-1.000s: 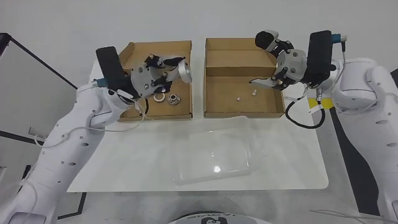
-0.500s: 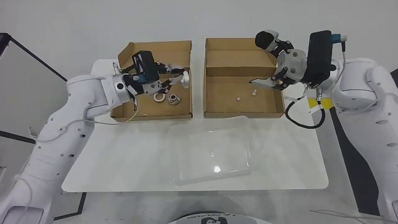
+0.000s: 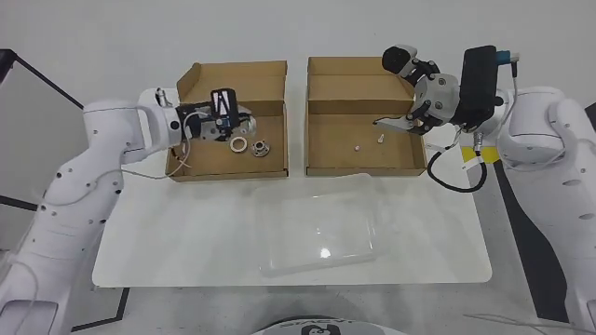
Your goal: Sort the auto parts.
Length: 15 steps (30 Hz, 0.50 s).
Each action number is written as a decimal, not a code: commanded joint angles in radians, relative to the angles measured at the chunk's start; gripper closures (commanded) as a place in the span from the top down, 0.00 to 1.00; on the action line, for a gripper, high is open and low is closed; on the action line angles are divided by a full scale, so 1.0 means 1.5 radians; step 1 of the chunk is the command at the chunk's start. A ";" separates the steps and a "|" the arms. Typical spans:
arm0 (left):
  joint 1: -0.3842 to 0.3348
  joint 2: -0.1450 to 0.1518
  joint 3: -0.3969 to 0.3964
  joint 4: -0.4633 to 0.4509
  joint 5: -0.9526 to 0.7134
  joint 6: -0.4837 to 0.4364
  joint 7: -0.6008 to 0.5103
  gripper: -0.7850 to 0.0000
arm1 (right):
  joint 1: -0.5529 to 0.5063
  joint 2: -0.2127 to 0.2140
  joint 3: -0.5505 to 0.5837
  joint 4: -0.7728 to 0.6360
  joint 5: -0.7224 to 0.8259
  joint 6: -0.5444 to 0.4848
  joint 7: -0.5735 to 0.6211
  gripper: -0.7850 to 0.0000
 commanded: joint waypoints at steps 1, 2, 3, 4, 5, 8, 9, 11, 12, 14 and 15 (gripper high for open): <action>-0.008 0.003 0.014 0.011 0.035 -0.001 -0.007 0.00 | 0.000 0.000 0.000 0.000 0.000 0.000 0.000 1.00; -0.012 0.005 0.021 0.020 0.043 -0.001 -0.005 0.00 | 0.000 0.000 0.000 0.000 0.000 0.000 0.000 1.00; -0.016 0.007 0.032 0.028 0.054 -0.001 -0.009 0.00 | 0.000 0.000 0.000 0.000 0.000 0.000 0.000 1.00; -0.024 0.009 0.042 0.033 0.065 -0.001 -0.009 0.00 | 0.000 0.000 0.000 0.000 0.000 0.000 0.000 1.00; -0.030 0.011 0.053 0.043 0.072 -0.001 -0.007 0.00 | 0.000 0.000 0.000 0.000 0.000 0.000 0.000 1.00; -0.056 0.016 0.086 0.076 0.094 -0.001 0.000 0.00 | 0.000 0.000 0.000 0.000 0.000 0.000 0.000 1.00; -0.066 0.017 0.096 0.089 0.100 -0.001 0.003 0.00 | 0.000 0.000 0.000 0.000 0.000 0.000 0.000 1.00; -0.084 0.018 0.120 0.117 0.116 -0.001 0.007 0.00 | 0.000 0.000 0.000 0.000 0.000 0.000 0.000 1.00; -0.093 0.018 0.130 0.133 0.120 -0.001 0.010 0.00 | 0.000 0.000 0.000 0.000 0.000 0.000 0.000 1.00; -0.111 0.018 0.152 0.161 0.135 -0.001 0.013 0.00 | 0.000 0.000 0.000 0.000 0.000 0.000 0.000 1.00; -0.120 0.018 0.162 0.178 0.139 -0.001 0.017 0.00 | 0.000 0.000 0.000 0.000 0.000 0.000 0.000 1.00</action>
